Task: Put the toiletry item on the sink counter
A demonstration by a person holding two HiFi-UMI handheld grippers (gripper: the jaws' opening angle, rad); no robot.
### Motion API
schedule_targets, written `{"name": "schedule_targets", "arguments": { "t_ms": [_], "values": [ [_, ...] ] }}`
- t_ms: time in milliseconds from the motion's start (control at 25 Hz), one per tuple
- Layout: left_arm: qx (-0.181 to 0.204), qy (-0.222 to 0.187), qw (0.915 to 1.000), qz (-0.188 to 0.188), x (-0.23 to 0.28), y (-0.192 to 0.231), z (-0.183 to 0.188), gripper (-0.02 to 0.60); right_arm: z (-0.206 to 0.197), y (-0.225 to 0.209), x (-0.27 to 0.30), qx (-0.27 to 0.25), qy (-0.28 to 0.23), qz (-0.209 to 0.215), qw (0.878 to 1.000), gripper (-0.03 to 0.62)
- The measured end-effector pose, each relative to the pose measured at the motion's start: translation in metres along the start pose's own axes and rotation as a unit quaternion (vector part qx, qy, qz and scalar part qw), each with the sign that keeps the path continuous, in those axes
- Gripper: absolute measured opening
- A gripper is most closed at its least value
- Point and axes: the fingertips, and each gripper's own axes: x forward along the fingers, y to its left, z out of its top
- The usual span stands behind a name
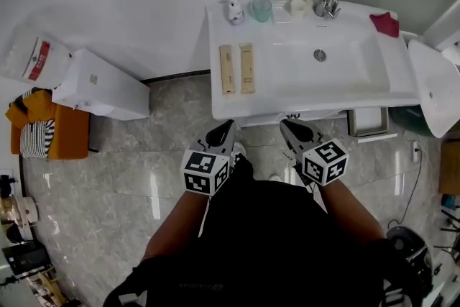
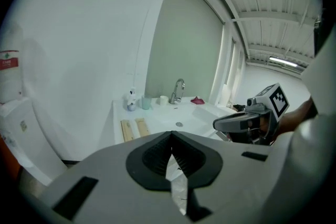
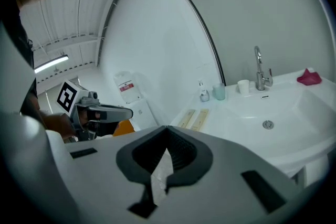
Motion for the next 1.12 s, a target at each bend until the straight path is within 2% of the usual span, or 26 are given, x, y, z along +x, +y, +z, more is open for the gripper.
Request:
{"name": "schedule_targets", "arguments": {
  "t_ms": [440, 760, 880, 1120],
  "values": [
    [0.025, 0.052, 0.9978, -0.033, 0.060, 0.093, 0.015, 0.006, 0.029, -0.032, 0.111, -0.005, 0.040, -0.039, 0.998, 0.000],
    [0.052, 0.077, 0.9931, -0.071, 0.082, 0.135, 0.009, 0.005, 0.002, -0.068, 0.175, 0.002, 0.108, -0.106, 0.988, 0.002],
    [0.056, 0.081, 0.9916, -0.083, 0.088, 0.142, 0.008, 0.005, -0.007, -0.077, 0.189, 0.011, 0.133, -0.117, 0.984, 0.002],
    [0.050, 0.089, 0.9903, -0.095, 0.096, 0.152, 0.005, 0.006, -0.022, -0.090, 0.215, -0.011, 0.182, -0.132, 0.974, 0.011]
  ]
}}
